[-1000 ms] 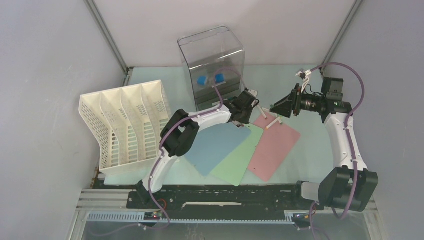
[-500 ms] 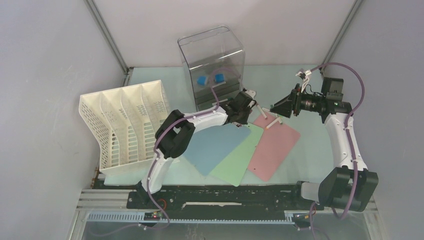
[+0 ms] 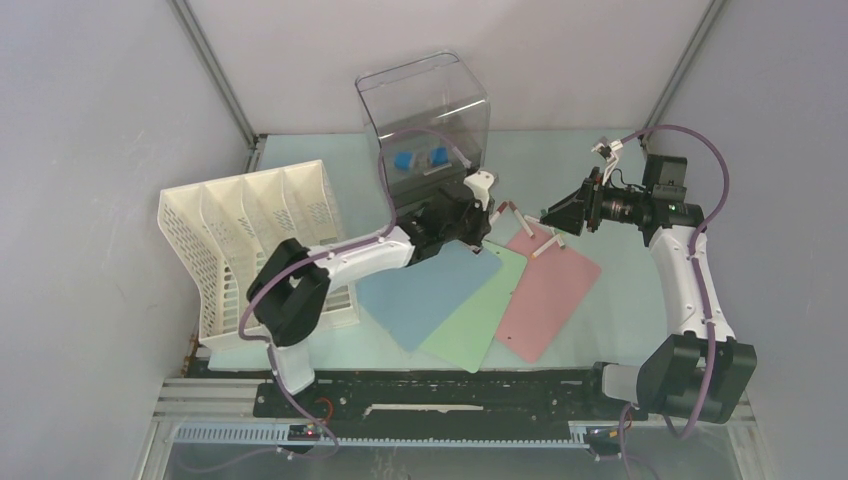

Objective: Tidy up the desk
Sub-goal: Pick up the stationery from the center of the board, then place the stationery in the drawer.

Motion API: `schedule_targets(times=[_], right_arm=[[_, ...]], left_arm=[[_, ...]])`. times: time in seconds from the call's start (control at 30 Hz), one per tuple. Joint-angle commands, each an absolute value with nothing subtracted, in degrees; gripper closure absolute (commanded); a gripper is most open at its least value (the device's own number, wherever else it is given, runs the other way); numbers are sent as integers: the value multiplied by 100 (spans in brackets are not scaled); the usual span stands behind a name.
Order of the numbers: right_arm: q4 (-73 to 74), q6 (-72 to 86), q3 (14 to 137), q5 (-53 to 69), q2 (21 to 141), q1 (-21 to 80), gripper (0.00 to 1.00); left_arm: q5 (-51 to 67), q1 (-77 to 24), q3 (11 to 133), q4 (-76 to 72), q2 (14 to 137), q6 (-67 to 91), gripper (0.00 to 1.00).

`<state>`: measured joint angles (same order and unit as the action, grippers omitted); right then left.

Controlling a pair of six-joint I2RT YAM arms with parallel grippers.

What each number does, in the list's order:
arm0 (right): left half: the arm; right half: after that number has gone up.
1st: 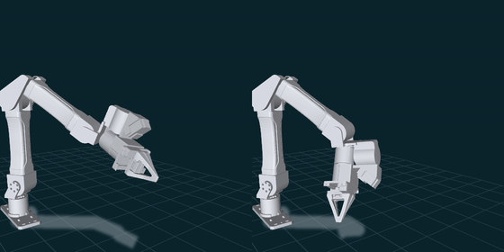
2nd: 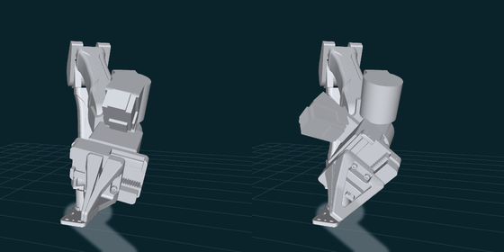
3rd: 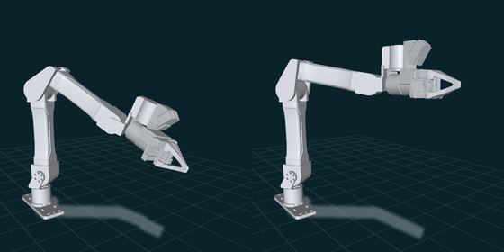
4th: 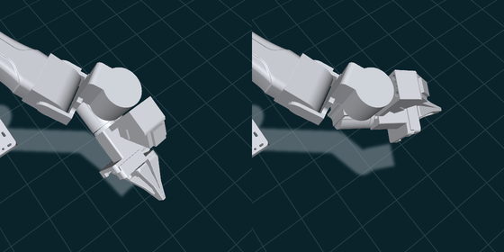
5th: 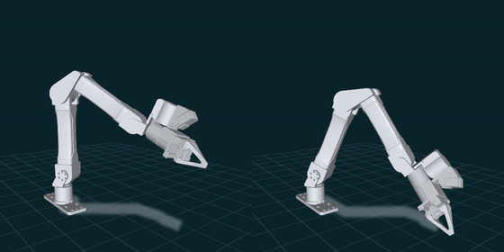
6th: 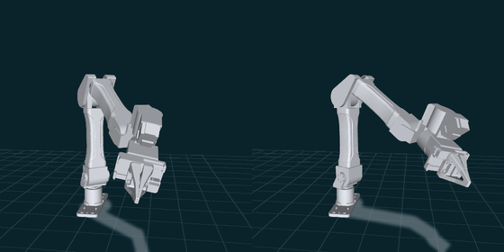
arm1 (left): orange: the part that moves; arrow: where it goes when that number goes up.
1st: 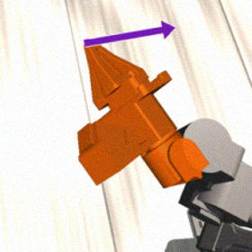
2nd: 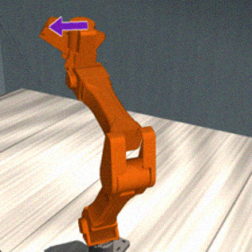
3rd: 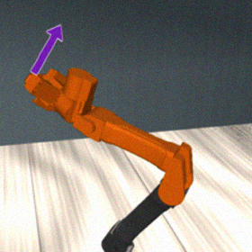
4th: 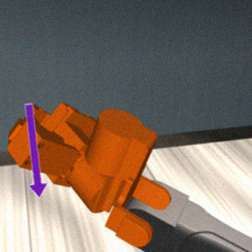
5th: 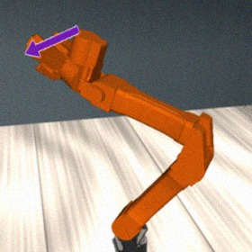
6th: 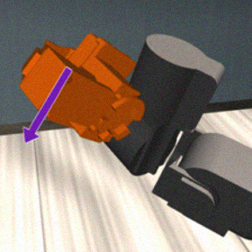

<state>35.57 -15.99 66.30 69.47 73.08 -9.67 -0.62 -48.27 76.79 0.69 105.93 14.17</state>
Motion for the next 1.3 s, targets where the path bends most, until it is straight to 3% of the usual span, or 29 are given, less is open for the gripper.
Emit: schedule_targets(times=[0.0,0.53,1.27], right_arm=[[3594,-1644,6625,6996,7189,-984,41],[3593,-1646,6619,7009,7220,-984,41],[3594,-1645,6620,6974,7284,-976,41]], left_arm=[[-264,-4848,7273,-440,9889,916,96],[-1780,-4851,6496,-155,8915,-696,100],[-3471,-4843,6750,-36,9765,-2344,100]])
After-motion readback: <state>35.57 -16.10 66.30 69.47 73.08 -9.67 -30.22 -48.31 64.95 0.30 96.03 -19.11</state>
